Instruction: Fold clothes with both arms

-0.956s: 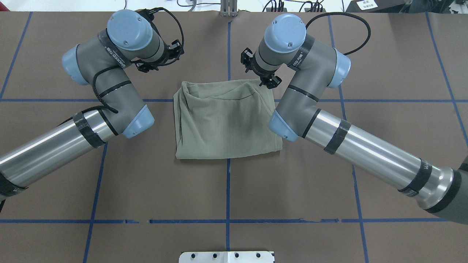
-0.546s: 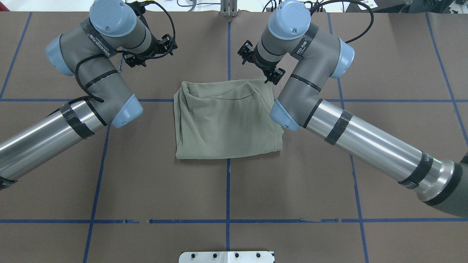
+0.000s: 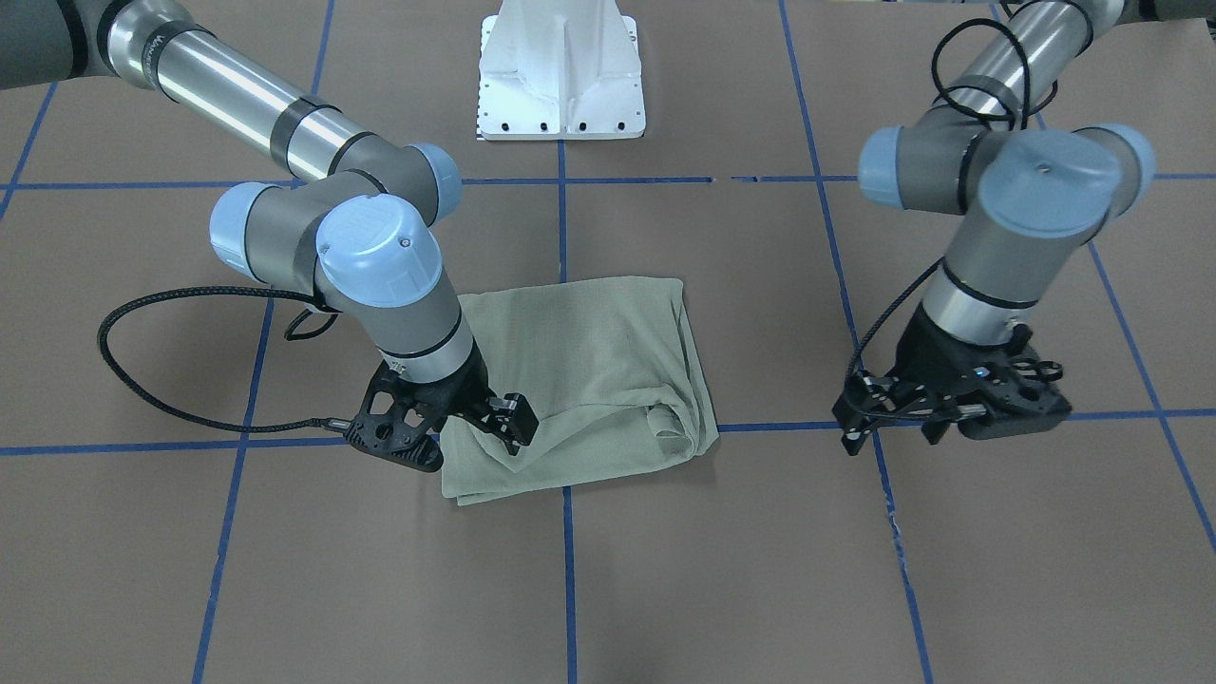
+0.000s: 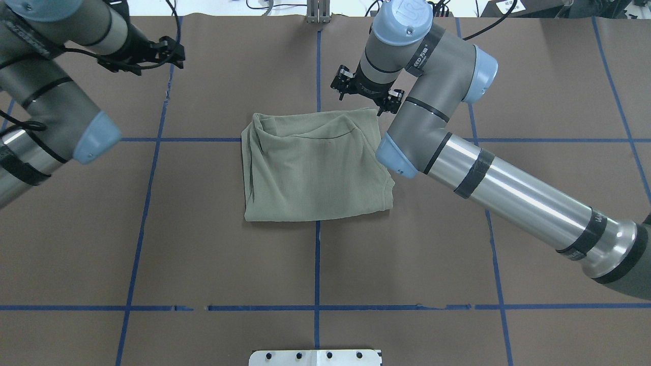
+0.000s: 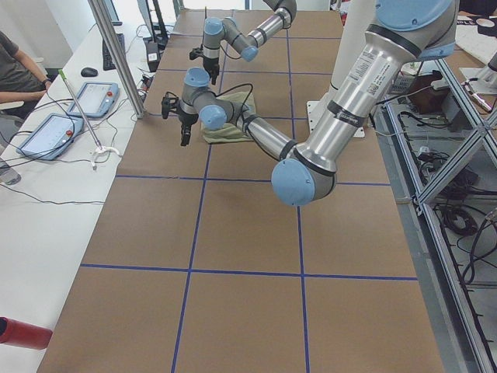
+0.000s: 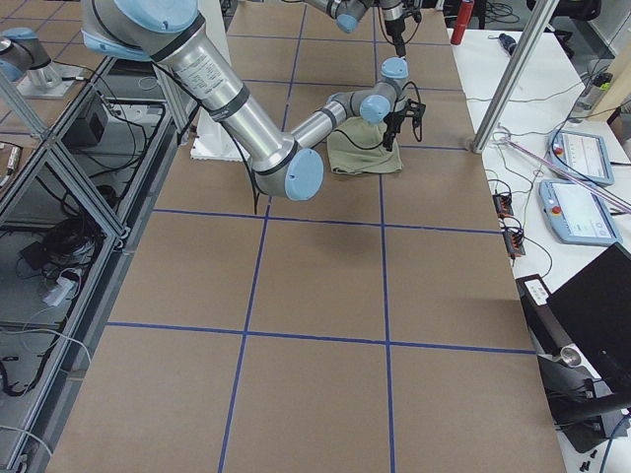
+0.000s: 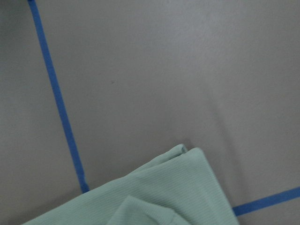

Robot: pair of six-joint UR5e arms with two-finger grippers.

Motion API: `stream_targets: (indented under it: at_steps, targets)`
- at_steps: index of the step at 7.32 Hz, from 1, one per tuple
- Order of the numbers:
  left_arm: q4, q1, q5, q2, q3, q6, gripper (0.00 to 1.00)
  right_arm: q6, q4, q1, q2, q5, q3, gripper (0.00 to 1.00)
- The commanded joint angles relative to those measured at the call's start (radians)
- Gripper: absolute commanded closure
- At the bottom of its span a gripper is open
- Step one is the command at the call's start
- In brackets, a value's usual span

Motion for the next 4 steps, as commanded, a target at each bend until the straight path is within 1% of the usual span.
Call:
stream_targets:
  at_steps: [1,2,3,4]
  targets:
    - [0.012,-0.195,-0.088,0.118,-0.02,0.415,0.0,-0.282,-0.11,0.147,-0.102,0.112,0.111,0.0]
    - [0.013,-0.263,-0.095,0.169,-0.024,0.575,0.0,-0.437,-0.113,0.245,-0.192,0.181,0.149,0.0]
    - [0.013,-0.306,-0.093,0.242,-0.053,0.71,0.0,-0.587,-0.113,0.321,-0.292,0.201,0.186,0.0]
    - [0.015,-0.36,-0.096,0.295,-0.054,0.854,0.0,-0.756,-0.113,0.39,-0.367,0.206,0.195,0.0]
